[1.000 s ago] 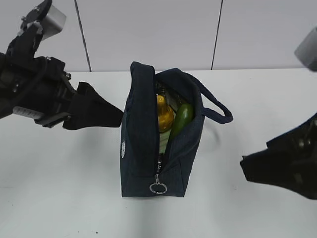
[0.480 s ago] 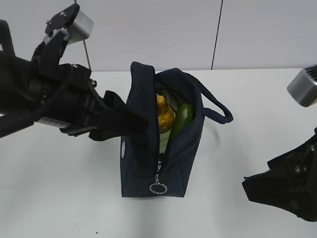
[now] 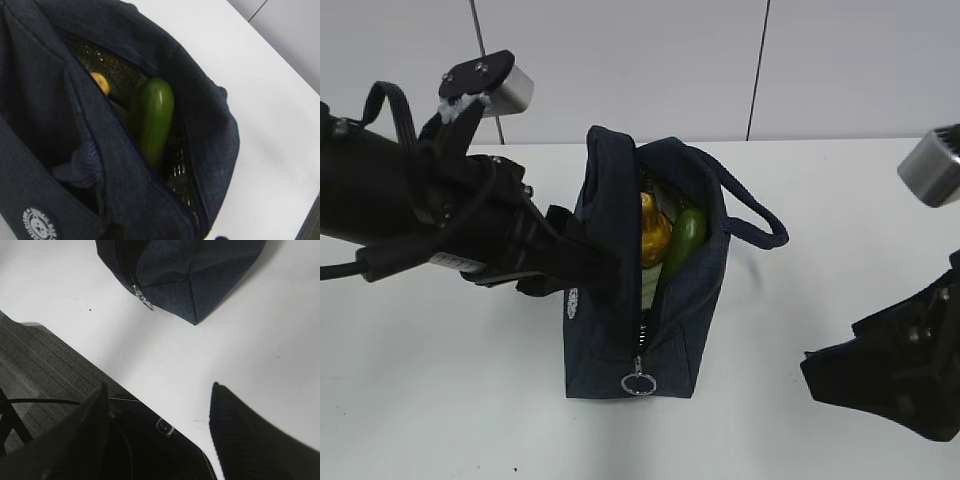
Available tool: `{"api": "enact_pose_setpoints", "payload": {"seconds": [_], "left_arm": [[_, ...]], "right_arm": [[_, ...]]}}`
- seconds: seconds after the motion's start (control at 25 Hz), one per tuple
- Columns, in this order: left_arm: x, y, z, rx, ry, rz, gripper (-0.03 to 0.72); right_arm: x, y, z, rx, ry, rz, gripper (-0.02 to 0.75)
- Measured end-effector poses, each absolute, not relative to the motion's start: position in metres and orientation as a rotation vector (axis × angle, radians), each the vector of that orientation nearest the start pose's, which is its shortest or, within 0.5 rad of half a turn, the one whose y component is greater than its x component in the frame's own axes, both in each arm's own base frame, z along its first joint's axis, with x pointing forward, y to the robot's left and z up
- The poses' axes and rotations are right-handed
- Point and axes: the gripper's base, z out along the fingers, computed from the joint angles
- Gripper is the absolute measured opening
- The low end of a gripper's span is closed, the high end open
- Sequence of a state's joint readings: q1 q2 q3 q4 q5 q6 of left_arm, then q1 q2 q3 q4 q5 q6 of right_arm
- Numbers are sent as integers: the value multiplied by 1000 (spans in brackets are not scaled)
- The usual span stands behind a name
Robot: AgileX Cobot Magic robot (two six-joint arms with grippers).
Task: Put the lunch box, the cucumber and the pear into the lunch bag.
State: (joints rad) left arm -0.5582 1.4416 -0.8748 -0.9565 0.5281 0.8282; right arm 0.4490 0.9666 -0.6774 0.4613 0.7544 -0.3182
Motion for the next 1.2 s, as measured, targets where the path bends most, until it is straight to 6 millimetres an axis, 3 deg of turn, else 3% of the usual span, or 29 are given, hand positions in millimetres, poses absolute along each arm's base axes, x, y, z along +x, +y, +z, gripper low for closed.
{"api": "enact_pose_setpoints", "payload": {"seconds": [0.32,0.48,0.64,0.88,1.04,1.2], "left_arm": [[231,-188,246,795,2307,-778,146],[231,-188,246,804,2311,-781,106],[229,-188,245,805,2329,-796,156],[229,-188,245,712,2372,-829,377],[232,-188,244,659,2380,-832,407],[237,-191,234,613,2416,-846,391]], "right_arm": [[148,103,277,-705,2417,579,373],[148,104,278,-745,2393,581,336],[148,105,278,-757,2386,586,330],[148,105,278,-759,2382,585,329],[148,105,278,-759,2382,585,329],[148,105,278,-759,2382,585,328]]}}
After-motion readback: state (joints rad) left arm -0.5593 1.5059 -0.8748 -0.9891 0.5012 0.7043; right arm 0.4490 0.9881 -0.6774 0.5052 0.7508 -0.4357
